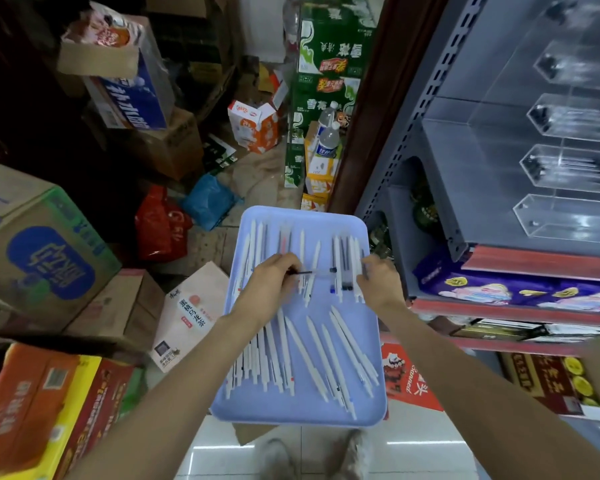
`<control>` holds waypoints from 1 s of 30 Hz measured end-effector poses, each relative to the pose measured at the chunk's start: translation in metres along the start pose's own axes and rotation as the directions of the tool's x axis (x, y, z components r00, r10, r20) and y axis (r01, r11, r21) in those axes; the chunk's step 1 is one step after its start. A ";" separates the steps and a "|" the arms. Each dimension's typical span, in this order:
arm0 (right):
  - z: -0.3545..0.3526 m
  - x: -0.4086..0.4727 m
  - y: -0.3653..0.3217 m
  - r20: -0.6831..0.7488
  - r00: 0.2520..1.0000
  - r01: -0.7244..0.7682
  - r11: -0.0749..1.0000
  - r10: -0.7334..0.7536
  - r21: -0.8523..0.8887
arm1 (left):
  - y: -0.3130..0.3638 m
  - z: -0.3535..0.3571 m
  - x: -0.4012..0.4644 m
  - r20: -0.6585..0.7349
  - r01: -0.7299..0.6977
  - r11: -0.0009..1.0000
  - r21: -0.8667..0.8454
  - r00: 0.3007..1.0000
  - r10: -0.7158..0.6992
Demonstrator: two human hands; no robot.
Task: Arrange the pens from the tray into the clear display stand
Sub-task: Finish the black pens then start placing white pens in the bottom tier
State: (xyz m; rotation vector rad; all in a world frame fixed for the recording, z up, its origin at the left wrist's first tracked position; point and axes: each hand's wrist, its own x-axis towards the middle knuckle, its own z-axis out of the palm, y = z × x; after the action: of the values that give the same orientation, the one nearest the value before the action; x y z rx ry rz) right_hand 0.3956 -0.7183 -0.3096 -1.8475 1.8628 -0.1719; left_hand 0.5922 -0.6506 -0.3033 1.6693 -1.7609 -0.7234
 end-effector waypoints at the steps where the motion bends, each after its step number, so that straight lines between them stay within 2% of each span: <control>1: 0.001 0.002 0.002 -0.003 1.000 0.002 1.000 -0.002 -0.006 | 0.002 0.002 0.002 -0.015 0.007 0.997 -0.071 1.000 -0.008; 5: 0.002 0.004 0.004 0.008 1.000 0.030 0.997 -0.029 -0.068 | 0.009 0.014 0.011 0.001 0.022 0.988 -0.152 1.000 -0.022; 7: 0.002 0.007 0.003 0.002 0.999 0.045 0.994 -0.045 -0.095 | 0.013 0.020 0.015 -0.044 0.032 0.981 -0.191 0.998 -0.041; 9: 0.001 0.008 0.001 -0.006 1.000 0.019 0.993 -0.020 -0.115 | 0.014 0.025 0.020 -0.066 0.039 0.977 -0.207 0.996 -0.054; 13: 0.004 0.011 -0.002 -0.023 0.998 -0.064 0.981 0.061 -0.183 | 0.016 0.030 0.027 0.009 0.067 0.969 -0.237 0.998 -0.066; 15: 0.005 0.012 -0.004 -0.023 0.995 -0.097 0.979 0.094 -0.179 | 0.019 0.032 0.030 0.042 0.144 0.949 -0.281 0.990 -0.137; 18: 0.002 0.013 -0.007 -0.005 0.992 -0.128 0.978 0.129 -0.162 | 0.024 0.033 0.035 0.091 0.334 0.880 -0.338 0.942 -0.323; 23: -0.006 0.017 -0.008 0.051 0.990 -0.127 0.985 0.134 -0.114 | 0.023 0.036 0.044 0.055 0.419 0.838 -0.350 0.902 -0.428; 25: -0.006 0.019 -0.006 0.088 0.986 -0.143 0.990 0.144 -0.010 | 0.027 0.041 0.050 0.072 0.416 0.853 -0.317 0.907 -0.416; 30: -0.007 0.019 0.003 0.151 0.965 -0.246 0.942 0.215 0.228 | 0.043 0.060 0.066 0.064 0.348 0.937 -0.015 0.936 -0.346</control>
State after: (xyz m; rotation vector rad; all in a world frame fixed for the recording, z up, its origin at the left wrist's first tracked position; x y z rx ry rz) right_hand 0.3910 -0.7380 -0.3099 -1.4301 1.8619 -0.1906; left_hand 0.5172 -0.7153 -0.3082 1.9854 -1.5012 -0.9565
